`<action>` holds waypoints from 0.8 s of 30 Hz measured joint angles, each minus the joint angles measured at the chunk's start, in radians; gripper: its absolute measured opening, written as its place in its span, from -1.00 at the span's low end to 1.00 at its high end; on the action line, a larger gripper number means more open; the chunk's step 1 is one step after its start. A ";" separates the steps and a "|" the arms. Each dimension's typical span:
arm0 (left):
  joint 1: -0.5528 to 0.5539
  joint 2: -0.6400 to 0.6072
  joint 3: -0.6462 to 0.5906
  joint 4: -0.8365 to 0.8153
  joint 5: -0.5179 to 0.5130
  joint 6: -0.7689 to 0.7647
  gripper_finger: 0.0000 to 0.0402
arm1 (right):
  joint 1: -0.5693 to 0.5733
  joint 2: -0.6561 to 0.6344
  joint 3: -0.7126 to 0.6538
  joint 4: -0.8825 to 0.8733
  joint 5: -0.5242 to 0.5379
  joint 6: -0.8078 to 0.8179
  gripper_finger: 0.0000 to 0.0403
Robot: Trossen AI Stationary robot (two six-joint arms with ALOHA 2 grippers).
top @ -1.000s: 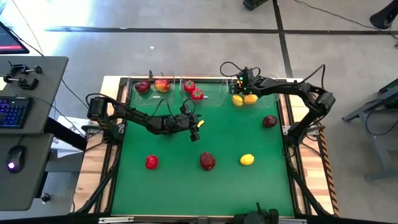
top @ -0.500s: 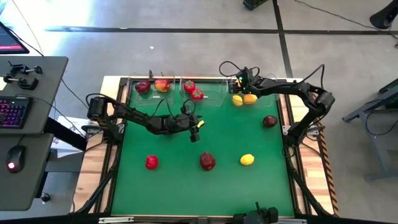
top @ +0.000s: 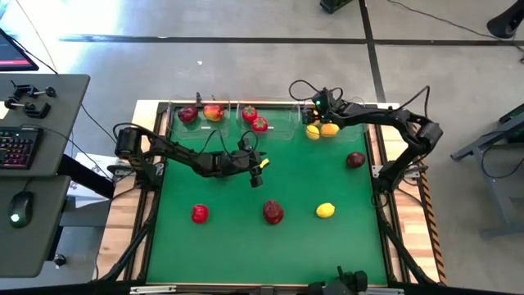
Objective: Sort produce into baskets
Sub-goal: Put the top tomato into the middle transparent bin
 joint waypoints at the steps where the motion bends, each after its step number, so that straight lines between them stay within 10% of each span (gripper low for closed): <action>1: 0.000 0.000 0.000 0.000 0.000 0.000 -0.14 | 0.000 -0.013 -0.001 -0.006 0.001 -0.005 0.43; 12: 0.001 0.000 0.000 -0.001 -0.004 0.000 -0.14 | 0.033 -0.263 -0.002 -0.156 0.139 -0.108 0.16; 24: -0.005 0.000 0.000 -0.001 0.013 0.055 -0.22 | 0.294 -0.450 -0.232 -0.078 0.372 -0.190 -0.94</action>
